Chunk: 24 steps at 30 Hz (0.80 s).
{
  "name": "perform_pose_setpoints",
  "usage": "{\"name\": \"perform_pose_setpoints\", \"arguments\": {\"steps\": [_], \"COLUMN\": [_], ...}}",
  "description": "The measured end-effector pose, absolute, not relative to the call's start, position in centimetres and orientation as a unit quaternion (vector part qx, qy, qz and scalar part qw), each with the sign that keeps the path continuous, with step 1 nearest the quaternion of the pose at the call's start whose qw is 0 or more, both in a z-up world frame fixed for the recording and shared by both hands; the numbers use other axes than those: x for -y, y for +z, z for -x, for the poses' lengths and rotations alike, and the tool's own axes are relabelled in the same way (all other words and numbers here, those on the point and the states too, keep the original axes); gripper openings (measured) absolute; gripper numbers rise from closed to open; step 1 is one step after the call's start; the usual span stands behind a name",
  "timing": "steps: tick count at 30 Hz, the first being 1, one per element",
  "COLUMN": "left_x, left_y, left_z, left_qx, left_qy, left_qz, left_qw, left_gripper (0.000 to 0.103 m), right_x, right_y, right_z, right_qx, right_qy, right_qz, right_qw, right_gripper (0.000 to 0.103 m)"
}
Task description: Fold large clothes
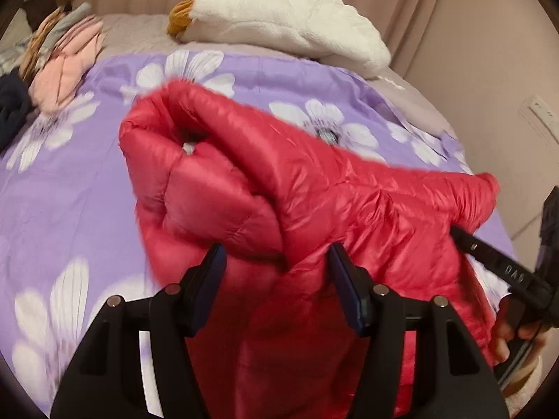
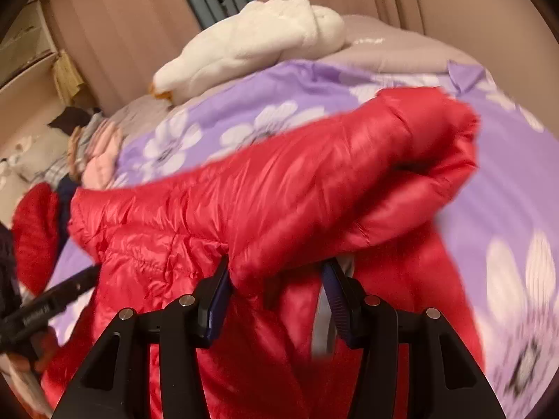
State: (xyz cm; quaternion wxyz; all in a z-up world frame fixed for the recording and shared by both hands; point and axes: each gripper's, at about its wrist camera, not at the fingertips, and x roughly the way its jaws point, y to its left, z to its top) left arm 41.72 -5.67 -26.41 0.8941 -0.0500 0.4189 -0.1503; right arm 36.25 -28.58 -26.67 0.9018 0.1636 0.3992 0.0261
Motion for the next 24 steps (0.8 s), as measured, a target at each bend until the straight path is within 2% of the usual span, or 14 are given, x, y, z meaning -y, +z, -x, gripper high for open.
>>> {"name": "perform_pose_setpoints", "arguments": {"steps": [5, 8, 12, 18, 24], "left_x": [8.3, 8.7, 9.1, 8.9, 9.8], "left_y": [-27.1, -29.0, -30.1, -30.9, -31.5], "left_z": [-50.4, -52.7, -52.3, -53.0, -53.3], "left_qx": [-0.399, -0.390, -0.347, -0.337, -0.340], "left_qy": [-0.086, -0.051, -0.039, -0.036, -0.021], "left_qz": [0.060, 0.072, 0.068, 0.092, 0.067], "left_qw": [0.911, 0.916, 0.935, 0.936, 0.938], "left_gripper": [0.063, 0.065, 0.069, 0.072, 0.077], "right_x": [31.1, 31.0, 29.8, 29.9, 29.0], "right_y": [-27.2, -28.9, -31.1, -31.9, -32.2], "right_z": [-46.1, -49.7, -50.4, -50.7, -51.6], "right_qx": [-0.375, -0.386, -0.365, -0.359, -0.354], "right_qy": [-0.027, -0.058, -0.085, -0.094, -0.114], "right_qz": [-0.172, -0.155, -0.120, -0.120, -0.079], "right_qw": [0.910, 0.907, 0.919, 0.921, 0.925], "right_gripper": [0.053, 0.053, 0.053, 0.053, 0.053]}}
